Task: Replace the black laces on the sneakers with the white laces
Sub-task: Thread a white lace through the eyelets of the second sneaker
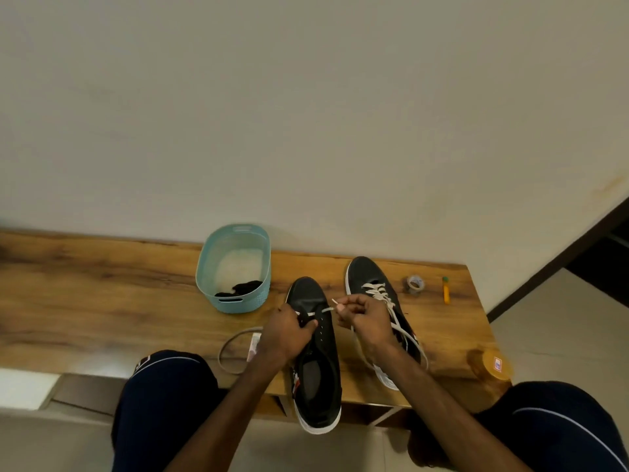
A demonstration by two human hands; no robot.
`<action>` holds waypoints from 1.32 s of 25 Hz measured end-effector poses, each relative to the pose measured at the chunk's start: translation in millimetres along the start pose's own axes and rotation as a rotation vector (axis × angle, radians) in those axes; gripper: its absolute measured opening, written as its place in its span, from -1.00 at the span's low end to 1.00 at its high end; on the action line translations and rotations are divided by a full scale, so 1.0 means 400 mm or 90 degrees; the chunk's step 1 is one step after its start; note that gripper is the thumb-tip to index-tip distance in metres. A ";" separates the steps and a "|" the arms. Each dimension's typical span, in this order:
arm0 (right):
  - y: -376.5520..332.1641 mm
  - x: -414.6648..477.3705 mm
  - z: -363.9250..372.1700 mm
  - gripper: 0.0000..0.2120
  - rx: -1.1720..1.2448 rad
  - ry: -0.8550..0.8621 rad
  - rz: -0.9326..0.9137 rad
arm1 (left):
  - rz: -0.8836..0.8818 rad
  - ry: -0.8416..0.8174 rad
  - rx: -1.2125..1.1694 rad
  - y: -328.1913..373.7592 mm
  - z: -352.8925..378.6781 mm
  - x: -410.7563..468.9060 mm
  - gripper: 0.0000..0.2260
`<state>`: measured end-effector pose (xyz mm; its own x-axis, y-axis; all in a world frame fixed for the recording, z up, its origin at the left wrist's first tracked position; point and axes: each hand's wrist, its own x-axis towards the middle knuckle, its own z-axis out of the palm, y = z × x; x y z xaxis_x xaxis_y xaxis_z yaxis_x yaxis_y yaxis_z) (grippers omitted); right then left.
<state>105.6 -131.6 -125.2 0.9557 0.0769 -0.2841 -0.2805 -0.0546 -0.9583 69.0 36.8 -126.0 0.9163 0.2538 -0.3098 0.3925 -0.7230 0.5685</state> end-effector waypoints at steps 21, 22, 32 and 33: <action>0.063 -0.005 0.047 -0.93 -0.527 -0.110 -0.256 | -0.047 -0.106 -0.381 0.001 0.012 -0.040 -0.80; 0.065 -0.005 0.049 -0.94 -0.532 -0.111 -0.261 | -0.047 -0.101 -0.382 -0.001 0.015 -0.041 -0.79; 0.043 -0.046 0.037 -0.75 -0.390 -0.014 -0.212 | 0.004 0.080 -0.235 0.008 0.027 -0.036 -0.94; 0.034 -0.060 0.035 -0.63 -0.474 -0.031 -0.202 | 0.015 0.105 -0.262 0.010 0.019 -0.032 -0.92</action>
<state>77.5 -120.3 -131.9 0.9699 0.2427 -0.0203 0.1525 -0.6701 -0.7265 58.1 25.7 -125.6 0.9127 0.3637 -0.1863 0.3399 -0.4228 0.8401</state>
